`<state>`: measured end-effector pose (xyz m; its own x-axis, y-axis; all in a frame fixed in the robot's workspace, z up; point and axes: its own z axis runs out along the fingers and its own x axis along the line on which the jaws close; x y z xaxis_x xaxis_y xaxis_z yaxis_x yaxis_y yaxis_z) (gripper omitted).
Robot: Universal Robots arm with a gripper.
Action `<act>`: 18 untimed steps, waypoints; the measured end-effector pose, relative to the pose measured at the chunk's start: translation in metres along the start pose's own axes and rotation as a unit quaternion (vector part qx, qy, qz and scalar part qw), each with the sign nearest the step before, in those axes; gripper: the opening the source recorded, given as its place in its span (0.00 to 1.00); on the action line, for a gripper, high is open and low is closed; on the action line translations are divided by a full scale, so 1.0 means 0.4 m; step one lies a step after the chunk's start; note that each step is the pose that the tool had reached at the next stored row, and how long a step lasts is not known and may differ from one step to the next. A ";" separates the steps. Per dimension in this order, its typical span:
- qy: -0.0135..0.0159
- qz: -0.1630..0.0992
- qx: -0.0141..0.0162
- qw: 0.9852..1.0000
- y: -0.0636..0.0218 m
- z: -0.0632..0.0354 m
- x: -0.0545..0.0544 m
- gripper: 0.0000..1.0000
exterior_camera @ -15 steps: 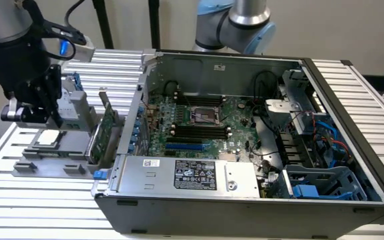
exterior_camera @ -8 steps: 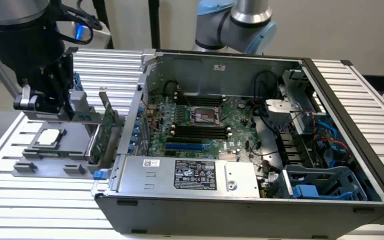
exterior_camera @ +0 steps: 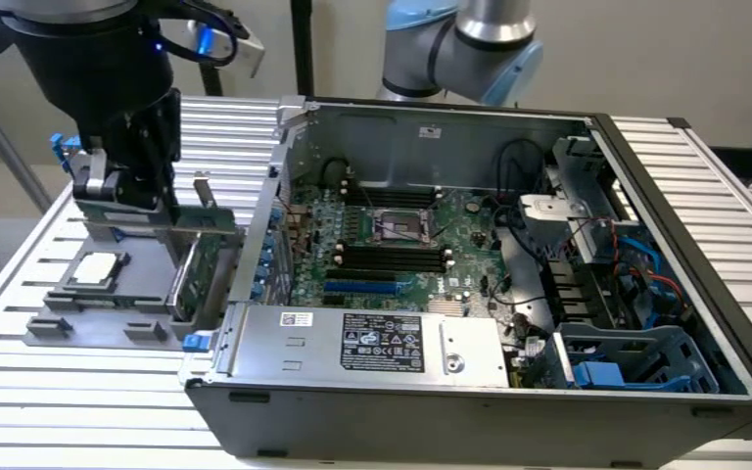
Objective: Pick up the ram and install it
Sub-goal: 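Pick up the ram and move it above insertion slot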
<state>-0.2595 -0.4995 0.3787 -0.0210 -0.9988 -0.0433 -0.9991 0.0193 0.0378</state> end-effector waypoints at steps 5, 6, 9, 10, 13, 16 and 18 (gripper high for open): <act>0.000 0.000 0.000 1.000 -0.057 -0.006 -0.001 0.00; 0.000 0.000 0.000 1.000 -0.068 -0.006 -0.002 0.00; 0.000 0.000 0.000 1.000 -0.102 -0.008 -0.002 0.00; 0.000 0.000 0.000 1.000 -0.113 -0.008 -0.003 0.00; 0.000 0.000 0.000 1.000 -0.147 -0.010 -0.003 0.00; 0.000 0.000 0.000 1.000 -0.181 -0.011 -0.004 0.00; 0.000 0.000 0.000 1.000 -0.204 -0.012 -0.004 0.00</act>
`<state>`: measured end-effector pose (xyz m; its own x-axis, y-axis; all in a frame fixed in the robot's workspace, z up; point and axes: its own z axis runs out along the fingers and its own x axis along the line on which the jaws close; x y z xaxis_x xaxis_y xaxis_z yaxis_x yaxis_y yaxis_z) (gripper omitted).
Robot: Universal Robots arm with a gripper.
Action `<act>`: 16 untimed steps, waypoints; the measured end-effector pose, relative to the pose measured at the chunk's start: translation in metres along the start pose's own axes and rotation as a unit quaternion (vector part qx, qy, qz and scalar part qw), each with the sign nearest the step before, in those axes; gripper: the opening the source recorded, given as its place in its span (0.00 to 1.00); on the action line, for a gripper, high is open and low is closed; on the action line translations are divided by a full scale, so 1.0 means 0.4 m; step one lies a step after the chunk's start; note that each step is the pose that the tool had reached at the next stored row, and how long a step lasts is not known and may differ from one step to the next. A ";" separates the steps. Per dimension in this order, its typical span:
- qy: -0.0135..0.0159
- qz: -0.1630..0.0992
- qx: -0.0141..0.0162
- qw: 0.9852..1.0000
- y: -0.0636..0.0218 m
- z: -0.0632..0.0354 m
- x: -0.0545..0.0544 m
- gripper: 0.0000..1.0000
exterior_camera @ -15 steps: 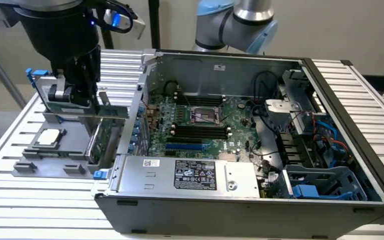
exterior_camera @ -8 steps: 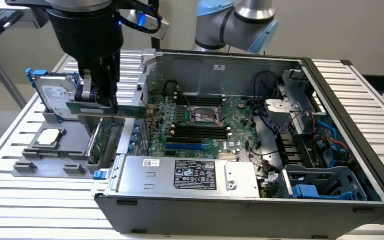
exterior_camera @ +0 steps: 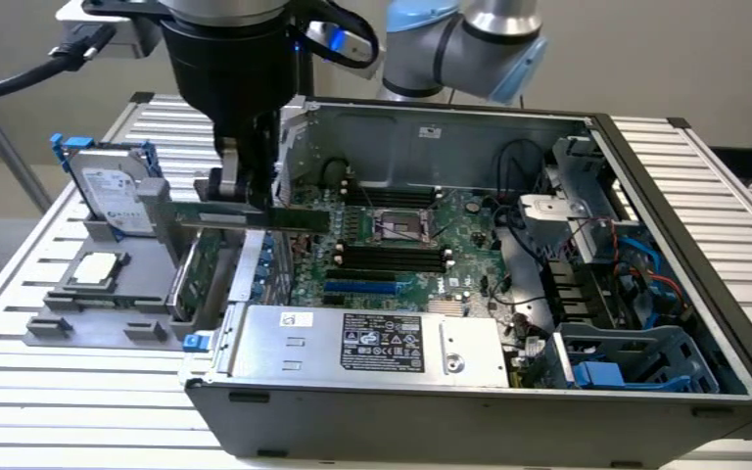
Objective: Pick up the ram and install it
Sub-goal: 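Pick up the ram and move it above insertion slot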
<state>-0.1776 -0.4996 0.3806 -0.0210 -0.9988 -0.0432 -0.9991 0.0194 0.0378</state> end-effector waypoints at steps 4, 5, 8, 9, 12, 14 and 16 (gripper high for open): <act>0.000 0.000 0.000 1.000 -0.045 -0.002 -0.001 0.00; 0.000 0.000 0.000 1.000 -0.057 -0.002 -0.001 0.00; 0.000 0.000 0.000 1.000 -0.091 -0.003 -0.002 0.00; 0.000 0.000 0.000 1.000 -0.102 -0.004 -0.002 0.00; 0.000 0.000 0.000 1.000 -0.136 -0.005 -0.003 0.00; 0.000 0.000 0.000 1.000 -0.159 -0.006 -0.003 0.00; 0.000 0.000 0.000 1.000 -0.182 -0.006 -0.006 0.00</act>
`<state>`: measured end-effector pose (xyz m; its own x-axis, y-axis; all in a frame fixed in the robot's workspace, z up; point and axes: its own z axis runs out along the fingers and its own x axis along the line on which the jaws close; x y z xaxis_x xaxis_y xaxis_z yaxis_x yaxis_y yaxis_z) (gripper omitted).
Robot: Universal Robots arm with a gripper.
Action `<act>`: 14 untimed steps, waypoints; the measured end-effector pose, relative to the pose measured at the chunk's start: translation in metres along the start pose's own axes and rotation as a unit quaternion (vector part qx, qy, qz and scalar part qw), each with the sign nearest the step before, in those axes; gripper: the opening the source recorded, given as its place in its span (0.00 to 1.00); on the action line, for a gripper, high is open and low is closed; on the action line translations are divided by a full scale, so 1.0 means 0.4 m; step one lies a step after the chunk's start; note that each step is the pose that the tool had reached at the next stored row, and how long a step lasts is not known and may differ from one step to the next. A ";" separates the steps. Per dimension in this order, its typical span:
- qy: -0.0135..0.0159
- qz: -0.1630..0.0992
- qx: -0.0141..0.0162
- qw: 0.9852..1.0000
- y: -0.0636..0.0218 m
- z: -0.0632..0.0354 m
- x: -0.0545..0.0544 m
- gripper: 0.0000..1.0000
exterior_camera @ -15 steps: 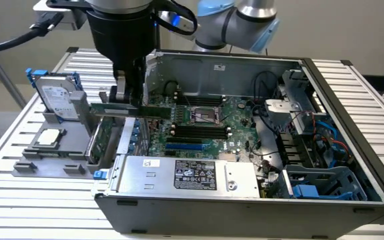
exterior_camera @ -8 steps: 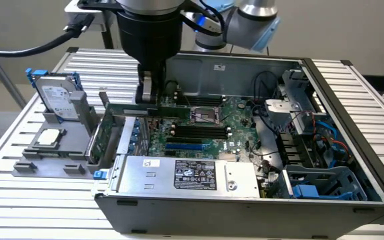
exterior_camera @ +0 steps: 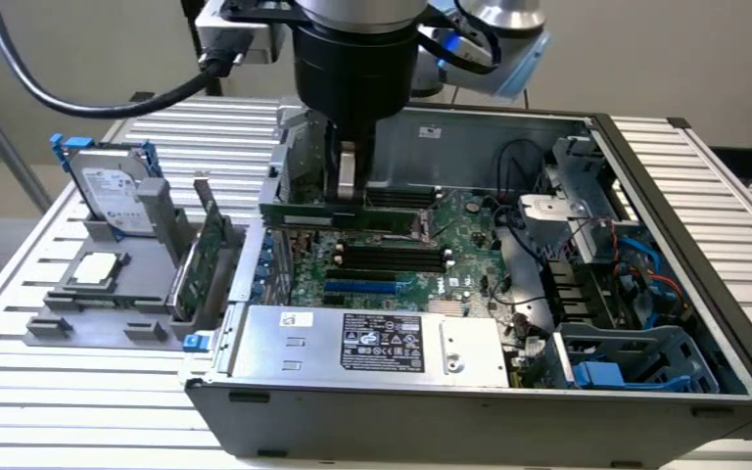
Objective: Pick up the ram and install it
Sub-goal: 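Pick up the ram and move it above insertion slot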
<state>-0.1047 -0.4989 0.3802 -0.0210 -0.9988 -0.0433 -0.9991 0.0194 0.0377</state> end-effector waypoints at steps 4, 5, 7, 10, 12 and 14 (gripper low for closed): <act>0.000 0.000 0.000 1.000 -0.044 0.003 -0.014 0.00; 0.000 0.000 0.000 1.000 -0.053 0.005 -0.021 0.00; 0.000 0.000 0.000 1.000 -0.069 0.010 -0.036 0.00; 0.000 0.000 0.000 1.000 -0.085 0.018 -0.067 0.00; 0.000 0.000 0.000 1.000 -0.095 0.024 -0.088 0.00; 0.000 0.000 0.000 1.000 -0.103 0.030 -0.109 0.00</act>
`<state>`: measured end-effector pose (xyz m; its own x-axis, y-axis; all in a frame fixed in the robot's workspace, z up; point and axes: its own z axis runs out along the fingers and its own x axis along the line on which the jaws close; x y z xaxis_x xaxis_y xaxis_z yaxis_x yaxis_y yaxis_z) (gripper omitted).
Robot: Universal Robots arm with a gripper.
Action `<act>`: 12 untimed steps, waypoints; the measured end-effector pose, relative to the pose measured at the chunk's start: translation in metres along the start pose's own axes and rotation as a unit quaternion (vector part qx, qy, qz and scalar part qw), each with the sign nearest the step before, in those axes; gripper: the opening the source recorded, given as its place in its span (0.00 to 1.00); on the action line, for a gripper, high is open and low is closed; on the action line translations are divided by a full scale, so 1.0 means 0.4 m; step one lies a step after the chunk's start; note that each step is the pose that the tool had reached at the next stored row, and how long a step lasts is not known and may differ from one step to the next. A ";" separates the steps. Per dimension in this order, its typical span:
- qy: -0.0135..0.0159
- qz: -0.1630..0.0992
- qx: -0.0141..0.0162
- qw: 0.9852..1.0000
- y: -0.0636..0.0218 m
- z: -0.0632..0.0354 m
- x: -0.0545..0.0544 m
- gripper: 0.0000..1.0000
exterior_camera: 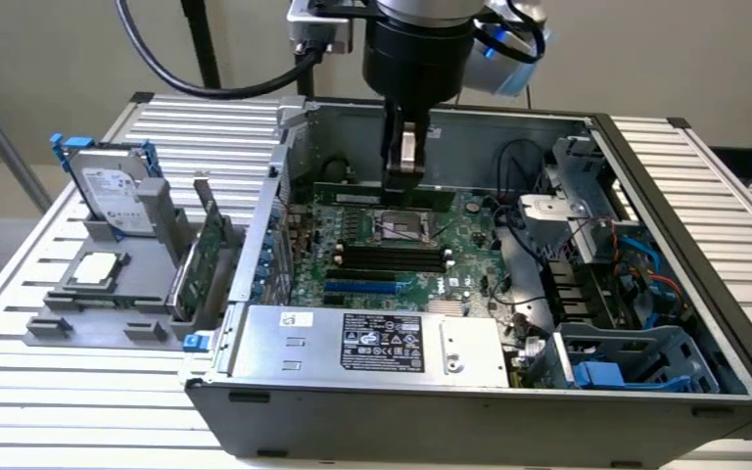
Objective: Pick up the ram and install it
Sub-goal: 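Pick up the ram and move it above insertion slot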
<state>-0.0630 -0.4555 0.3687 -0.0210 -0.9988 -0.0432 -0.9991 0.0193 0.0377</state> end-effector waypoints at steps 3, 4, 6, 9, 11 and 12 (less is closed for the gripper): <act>0.000 0.000 0.000 1.000 -0.013 0.009 -0.033 0.00; 0.000 0.000 0.000 1.000 -0.017 0.012 -0.043 0.00; 0.000 0.000 0.000 1.000 -0.026 0.017 -0.065 0.00; 0.000 0.000 0.000 1.000 -0.039 0.028 -0.097 0.00; 0.000 0.000 0.000 1.000 -0.046 0.036 -0.116 0.00; 0.000 0.000 0.000 1.000 -0.049 0.040 -0.124 0.00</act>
<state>-0.0431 -0.4055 0.3542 -0.0211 -0.9989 -0.0425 -0.9991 0.0195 0.0377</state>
